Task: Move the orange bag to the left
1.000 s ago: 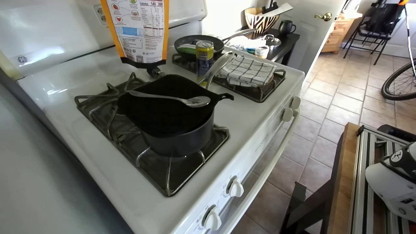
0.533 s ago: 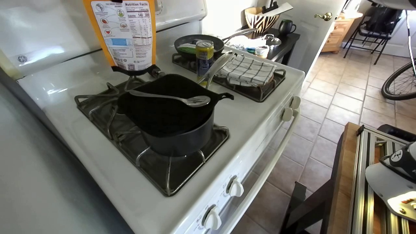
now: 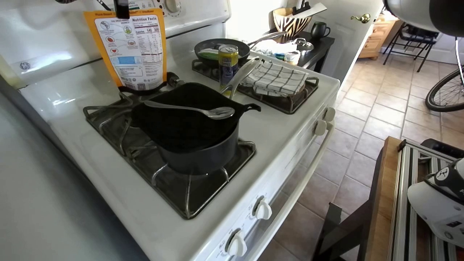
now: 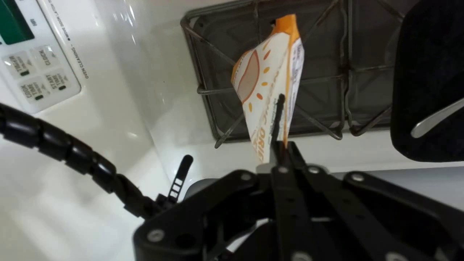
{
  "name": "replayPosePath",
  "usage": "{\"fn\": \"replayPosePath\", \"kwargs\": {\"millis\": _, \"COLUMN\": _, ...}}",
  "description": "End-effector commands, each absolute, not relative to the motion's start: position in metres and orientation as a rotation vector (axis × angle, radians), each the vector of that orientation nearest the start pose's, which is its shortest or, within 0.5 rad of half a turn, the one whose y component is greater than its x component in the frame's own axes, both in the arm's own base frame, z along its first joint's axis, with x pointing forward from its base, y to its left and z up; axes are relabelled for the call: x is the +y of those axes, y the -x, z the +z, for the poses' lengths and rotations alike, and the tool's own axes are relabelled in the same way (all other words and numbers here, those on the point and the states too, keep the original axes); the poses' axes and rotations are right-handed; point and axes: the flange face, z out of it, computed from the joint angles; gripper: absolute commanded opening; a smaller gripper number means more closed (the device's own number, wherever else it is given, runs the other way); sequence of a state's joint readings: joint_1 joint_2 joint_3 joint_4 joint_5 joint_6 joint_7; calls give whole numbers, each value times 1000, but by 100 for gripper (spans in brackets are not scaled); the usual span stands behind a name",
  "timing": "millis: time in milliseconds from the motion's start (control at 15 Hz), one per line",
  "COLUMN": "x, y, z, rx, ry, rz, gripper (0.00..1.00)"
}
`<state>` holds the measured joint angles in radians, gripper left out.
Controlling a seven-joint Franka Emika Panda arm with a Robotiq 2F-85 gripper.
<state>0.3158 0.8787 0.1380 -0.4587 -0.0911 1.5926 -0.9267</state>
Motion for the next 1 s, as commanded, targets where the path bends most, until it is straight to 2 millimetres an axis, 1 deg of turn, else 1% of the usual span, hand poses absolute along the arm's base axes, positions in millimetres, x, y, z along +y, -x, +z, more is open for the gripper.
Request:
{"fn": "replayPosePath", "kwargs": {"millis": 0, "x": 275, "y": -713, "z": 553, "rx": -1983, "ry": 2465, "rz": -386, "gripper": 0}}
{"fn": "replayPosePath", "kwargs": {"millis": 867, "x": 294, "y": -714, "z": 531, "rx": -2118, "ry": 2354, "rz": -365, "gripper": 0}}
{"fn": "replayPosePath", "kwargs": {"millis": 933, "x": 295, "y": -713, "z": 530, "rx": -2122, "ry": 2346, "rz": -360, "gripper": 26}}
